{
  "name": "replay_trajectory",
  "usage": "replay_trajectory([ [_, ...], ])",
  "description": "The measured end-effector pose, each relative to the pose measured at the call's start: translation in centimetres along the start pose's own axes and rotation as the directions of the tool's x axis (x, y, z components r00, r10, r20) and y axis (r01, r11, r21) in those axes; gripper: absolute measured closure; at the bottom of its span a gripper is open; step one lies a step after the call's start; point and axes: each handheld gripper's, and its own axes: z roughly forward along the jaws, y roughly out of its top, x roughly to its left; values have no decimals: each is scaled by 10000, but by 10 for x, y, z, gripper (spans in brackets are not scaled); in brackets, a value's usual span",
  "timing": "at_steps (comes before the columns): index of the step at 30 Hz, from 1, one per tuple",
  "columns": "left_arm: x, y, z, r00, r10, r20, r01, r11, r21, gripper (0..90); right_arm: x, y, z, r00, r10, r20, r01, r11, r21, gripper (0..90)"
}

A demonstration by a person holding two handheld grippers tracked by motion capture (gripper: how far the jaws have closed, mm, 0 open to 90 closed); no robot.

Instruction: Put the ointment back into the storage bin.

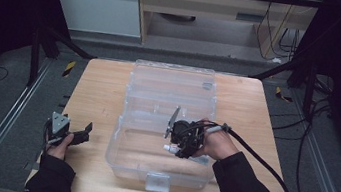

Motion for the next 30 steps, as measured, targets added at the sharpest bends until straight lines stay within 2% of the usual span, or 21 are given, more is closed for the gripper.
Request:
replay_trajectory([
  [5,0,0,0,10000,2,-1,-2,10000,0,15,3,0,12,9986,-509,-120,513,9981,350,697],
  [19,0,0,0,10000,-12,0,12,10000,-8,15,3,-4,41,9984,-465,-328,491,9951,856,696],
  [20,0,0,0,10000,-12,-3,12,10000,-6,15,2,-4,43,9978,-568,-331,592,9952,778,696],
  [30,0,0,0,10000,-15,3,15,10000,-10,15,1,-6,59,9976,-511,-461,556,9933,1016,694],
])
